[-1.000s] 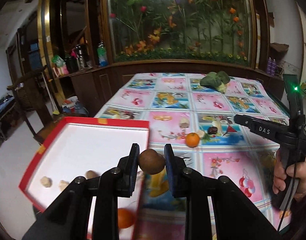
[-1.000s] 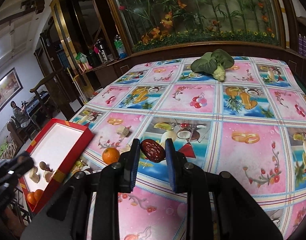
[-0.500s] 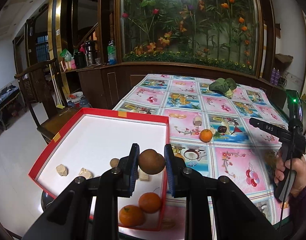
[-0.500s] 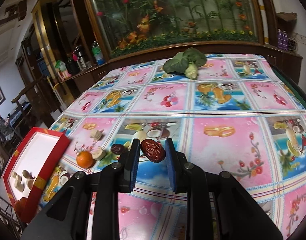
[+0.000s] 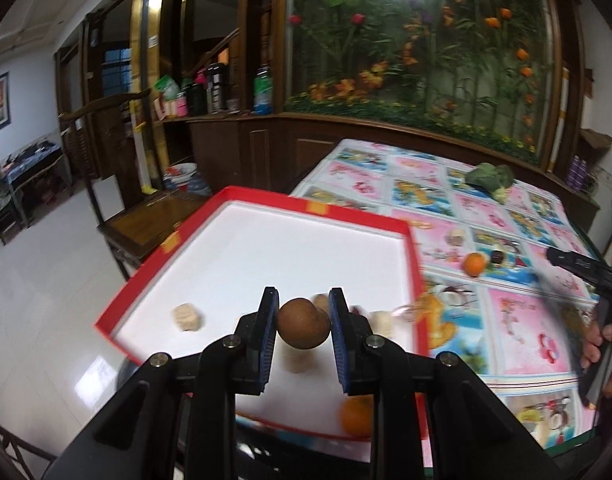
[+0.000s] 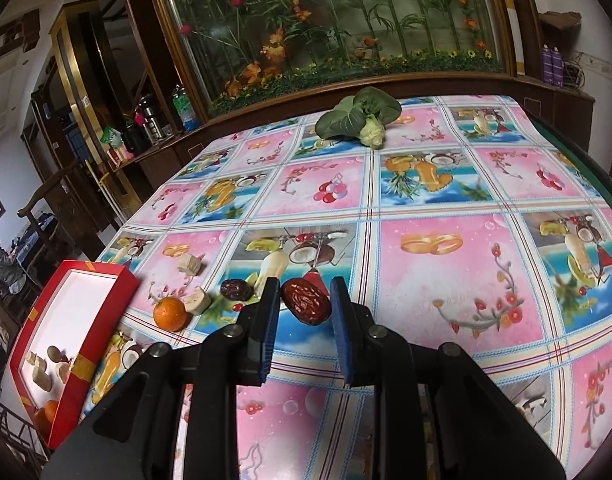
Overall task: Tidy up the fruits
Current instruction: 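Carry the date and kiwi into the tray and open both tools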
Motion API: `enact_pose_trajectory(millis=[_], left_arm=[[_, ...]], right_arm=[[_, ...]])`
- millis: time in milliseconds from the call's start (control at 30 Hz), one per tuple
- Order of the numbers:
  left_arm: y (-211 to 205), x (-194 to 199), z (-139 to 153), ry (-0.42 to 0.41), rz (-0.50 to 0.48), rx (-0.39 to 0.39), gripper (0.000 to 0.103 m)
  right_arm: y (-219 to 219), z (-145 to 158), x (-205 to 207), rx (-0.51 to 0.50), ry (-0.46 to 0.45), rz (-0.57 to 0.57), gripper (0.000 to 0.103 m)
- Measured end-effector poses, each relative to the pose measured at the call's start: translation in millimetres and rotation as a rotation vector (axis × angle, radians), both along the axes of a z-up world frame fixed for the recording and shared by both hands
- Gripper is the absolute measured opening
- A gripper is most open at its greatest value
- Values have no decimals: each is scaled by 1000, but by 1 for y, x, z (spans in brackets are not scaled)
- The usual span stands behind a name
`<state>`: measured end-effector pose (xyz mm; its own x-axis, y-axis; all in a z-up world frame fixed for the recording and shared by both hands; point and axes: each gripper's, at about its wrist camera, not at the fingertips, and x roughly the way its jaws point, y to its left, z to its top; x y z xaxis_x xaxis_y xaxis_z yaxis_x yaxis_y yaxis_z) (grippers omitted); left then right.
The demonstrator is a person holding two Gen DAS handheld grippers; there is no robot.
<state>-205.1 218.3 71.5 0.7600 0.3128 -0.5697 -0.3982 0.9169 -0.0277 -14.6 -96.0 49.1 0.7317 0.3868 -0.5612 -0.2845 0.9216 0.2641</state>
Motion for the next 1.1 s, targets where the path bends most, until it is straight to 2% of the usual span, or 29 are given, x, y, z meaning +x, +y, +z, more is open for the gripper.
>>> enact_pose_trajectory(millis=[233, 333, 533, 600, 767, 933, 1100], left_arm=[[30, -3, -10, 17, 75, -22, 24], [30, 0, -15, 29, 71, -20, 24], [27, 2, -21, 49, 56, -13, 24], [27, 4, -22, 55, 58, -7, 24], [28, 6, -25, 69, 60, 0, 24], [32, 6, -27, 78, 69, 8, 24], [35, 9, -31, 96, 80, 10, 25]], right_arm=[[24, 9, -20, 43, -11, 89, 27], [51, 12, -38, 83, -8, 183, 28], [119, 14, -74, 95, -9, 404, 28], [136, 14, -84, 96, -17, 446, 28], [175, 8, -98, 124, 35, 551, 28], [210, 0, -116, 113, 69, 660, 28], [226, -8, -125, 57, 75, 713, 28]])
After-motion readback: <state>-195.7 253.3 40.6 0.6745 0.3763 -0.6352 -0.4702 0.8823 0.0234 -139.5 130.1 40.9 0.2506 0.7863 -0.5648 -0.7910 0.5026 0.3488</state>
